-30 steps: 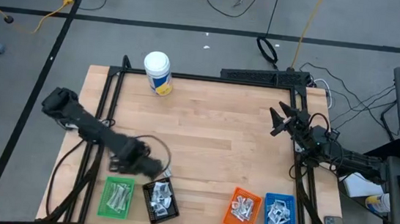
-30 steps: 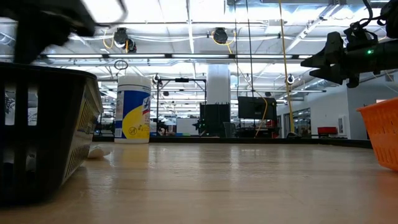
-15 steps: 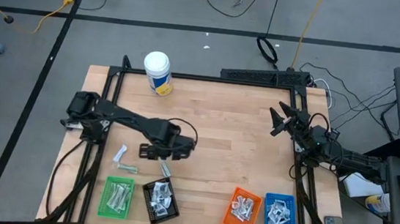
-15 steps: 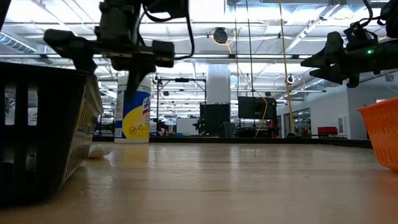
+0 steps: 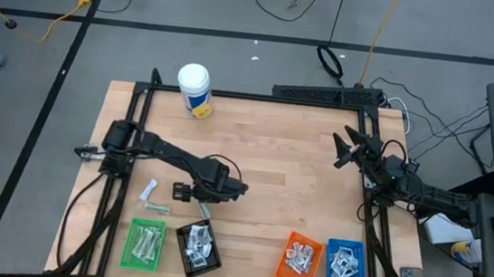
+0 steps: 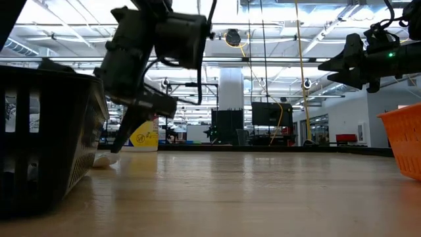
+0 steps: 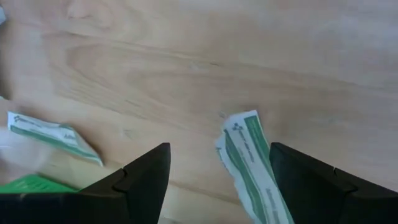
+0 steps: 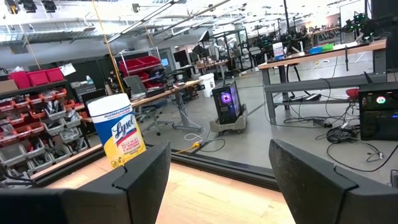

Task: Pick & Place First Aid Supplies
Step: Put the bandage into the green bin

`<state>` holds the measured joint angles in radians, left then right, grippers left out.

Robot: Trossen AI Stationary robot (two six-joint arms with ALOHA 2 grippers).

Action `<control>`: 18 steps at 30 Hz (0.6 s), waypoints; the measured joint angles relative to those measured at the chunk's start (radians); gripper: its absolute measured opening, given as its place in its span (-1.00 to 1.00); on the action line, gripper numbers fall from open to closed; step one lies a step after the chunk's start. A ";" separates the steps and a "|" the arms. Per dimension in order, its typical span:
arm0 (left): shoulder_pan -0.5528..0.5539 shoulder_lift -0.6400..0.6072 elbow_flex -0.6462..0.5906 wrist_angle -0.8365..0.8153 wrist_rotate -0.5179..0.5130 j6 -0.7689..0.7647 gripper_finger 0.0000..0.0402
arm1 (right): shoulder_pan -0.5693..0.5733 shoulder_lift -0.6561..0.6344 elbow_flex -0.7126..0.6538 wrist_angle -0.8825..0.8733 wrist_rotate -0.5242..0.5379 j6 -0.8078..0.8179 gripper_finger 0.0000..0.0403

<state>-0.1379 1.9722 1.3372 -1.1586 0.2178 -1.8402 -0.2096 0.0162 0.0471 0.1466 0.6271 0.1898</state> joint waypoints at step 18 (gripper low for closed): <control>0.005 0.017 -0.032 0.180 -0.046 0.070 -0.38 | 0.000 0.000 0.000 0.000 0.000 0.000 0.33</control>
<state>-0.1333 1.9896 1.3048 -0.9788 0.1719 -1.7706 -0.2096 0.0162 0.0469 0.1467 0.6272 0.1898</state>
